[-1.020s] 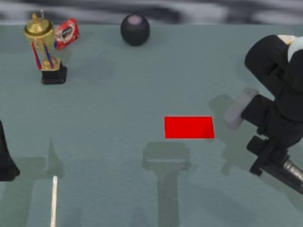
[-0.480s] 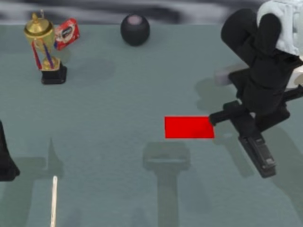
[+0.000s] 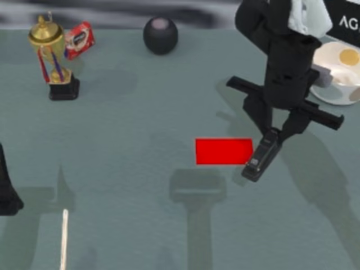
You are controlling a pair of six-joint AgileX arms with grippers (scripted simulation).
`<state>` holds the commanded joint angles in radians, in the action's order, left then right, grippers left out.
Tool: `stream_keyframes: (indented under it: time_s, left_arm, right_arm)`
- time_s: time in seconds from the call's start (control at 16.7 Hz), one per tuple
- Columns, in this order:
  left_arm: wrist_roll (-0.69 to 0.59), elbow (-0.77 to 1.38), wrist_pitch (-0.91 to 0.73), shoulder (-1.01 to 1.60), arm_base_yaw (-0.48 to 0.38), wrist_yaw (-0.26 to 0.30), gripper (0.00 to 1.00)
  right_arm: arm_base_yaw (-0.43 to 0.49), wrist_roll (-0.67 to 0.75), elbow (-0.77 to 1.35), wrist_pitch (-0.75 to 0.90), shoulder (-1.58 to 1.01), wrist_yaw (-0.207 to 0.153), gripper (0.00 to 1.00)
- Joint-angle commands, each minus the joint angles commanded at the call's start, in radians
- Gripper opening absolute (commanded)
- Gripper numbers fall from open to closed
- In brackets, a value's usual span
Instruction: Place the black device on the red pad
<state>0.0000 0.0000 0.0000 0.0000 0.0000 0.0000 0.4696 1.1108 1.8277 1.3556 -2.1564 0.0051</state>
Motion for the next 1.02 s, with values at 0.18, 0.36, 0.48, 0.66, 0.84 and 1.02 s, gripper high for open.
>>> stream_keyframes:
  time_s: [0.18,0.36,0.48,0.66,0.84,1.02]
  left_arm:
    - [0.000,0.000,0.000,0.000,0.000,0.000,1.00]
    - [0.000,0.000,0.000,0.000,0.000,0.000,1.00]
    - [0.000,0.000,0.000,0.000,0.000,0.000,1.00]
    - [0.000,0.000,0.000,0.000,0.000,0.000,1.00]
    - [0.000,0.000,0.000,0.000,0.000,0.000,1.00]
    - [0.000,0.000,0.000,0.000,0.000,0.000,1.00]
  right_arm:
    - [-0.004,0.348,0.127,0.051,-0.081,0.001,0.00]
    - [-0.013,0.625,0.231,0.080,-0.128,0.002,0.00]
    - [-0.019,0.758,0.282,0.087,-0.143,0.003,0.00]
    - [-0.026,0.879,0.331,0.090,-0.151,0.003,0.00]
    - [-0.028,0.907,0.344,0.090,-0.153,0.003,0.00]
    - [-0.022,0.907,0.341,0.089,-0.149,0.003,0.00]
